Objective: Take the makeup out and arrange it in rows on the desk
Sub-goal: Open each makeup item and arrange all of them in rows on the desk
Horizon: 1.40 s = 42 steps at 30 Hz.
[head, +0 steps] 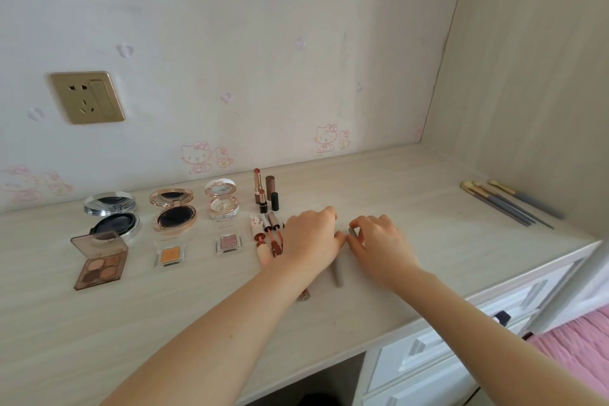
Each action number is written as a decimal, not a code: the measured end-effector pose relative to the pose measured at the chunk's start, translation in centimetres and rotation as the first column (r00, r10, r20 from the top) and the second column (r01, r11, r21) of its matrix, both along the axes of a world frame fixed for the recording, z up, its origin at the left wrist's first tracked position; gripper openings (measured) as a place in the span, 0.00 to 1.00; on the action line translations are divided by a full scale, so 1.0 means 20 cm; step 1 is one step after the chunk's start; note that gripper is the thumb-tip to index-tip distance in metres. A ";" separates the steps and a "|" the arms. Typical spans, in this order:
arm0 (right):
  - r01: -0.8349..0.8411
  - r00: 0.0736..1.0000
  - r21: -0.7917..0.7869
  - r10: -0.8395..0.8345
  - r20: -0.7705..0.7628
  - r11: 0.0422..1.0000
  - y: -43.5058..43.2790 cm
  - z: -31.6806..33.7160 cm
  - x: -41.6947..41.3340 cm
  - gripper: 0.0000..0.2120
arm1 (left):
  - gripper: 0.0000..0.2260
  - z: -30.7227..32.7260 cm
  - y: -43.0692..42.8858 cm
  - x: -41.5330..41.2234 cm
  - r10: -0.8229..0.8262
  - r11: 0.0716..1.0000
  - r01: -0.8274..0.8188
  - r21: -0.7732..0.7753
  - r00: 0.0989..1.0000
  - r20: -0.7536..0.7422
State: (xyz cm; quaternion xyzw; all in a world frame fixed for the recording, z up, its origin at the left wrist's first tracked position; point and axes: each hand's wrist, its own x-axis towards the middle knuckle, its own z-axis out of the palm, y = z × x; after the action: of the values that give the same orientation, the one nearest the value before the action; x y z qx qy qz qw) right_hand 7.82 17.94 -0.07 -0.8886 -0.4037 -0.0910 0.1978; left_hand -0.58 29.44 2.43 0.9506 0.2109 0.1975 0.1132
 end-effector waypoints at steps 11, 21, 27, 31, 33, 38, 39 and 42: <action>-0.031 0.994 -0.061 0.038 0.106 0.998 -0.02 -0.04 0.00 0.15 | 0.10 -0.05 0.02 0.02 -0.037 0.957 0.068 0.283 0.993 -0.114; -0.107 0.991 0.029 0.105 0.078 0.994 -0.12 -0.04 -0.05 0.14 | 0.17 -0.06 0.04 -0.25 -0.294 0.949 0.302 0.090 0.951 -0.094; -0.134 0.989 0.012 0.133 0.066 0.991 -0.12 -0.04 -0.05 0.14 | 0.23 -0.05 0.04 -0.34 -0.299 0.947 0.318 0.048 0.925 -0.233; -0.162 0.986 0.043 0.161 0.034 0.986 -0.09 -0.03 -0.06 0.14 | 0.23 -0.06 0.05 -0.34 -0.291 0.948 0.311 0.065 0.933 -0.211; -0.181 0.983 0.058 0.181 0.004 0.982 -0.06 -0.02 -0.06 0.13 | 0.24 -0.06 0.05 -0.33 -0.274 0.955 0.289 0.060 0.944 -0.185; -0.208 0.977 0.079 0.211 -0.034 0.975 0.01 -0.02 -0.08 0.14 | 0.21 -0.06 0.04 -0.32 -0.205 0.973 0.214 0.082 0.973 -0.103; -0.216 0.975 0.083 0.220 -0.041 0.973 0.02 -0.02 -0.08 0.14 | 0.21 -0.07 0.04 -0.32 -0.202 0.975 0.208 0.081 0.976 -0.087; -0.245 0.965 0.100 0.253 -0.066 0.964 0.06 -0.01 -0.09 0.13 | 0.20 -0.08 0.05 -0.32 -0.211 0.974 0.213 0.075 0.977 -0.044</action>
State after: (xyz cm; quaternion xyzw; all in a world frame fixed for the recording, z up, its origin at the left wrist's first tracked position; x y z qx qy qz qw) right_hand 5.95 19.12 -0.36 -0.8237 -0.4997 -0.0488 0.2635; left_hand -7.02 30.37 0.87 0.9748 0.1022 0.1758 0.0920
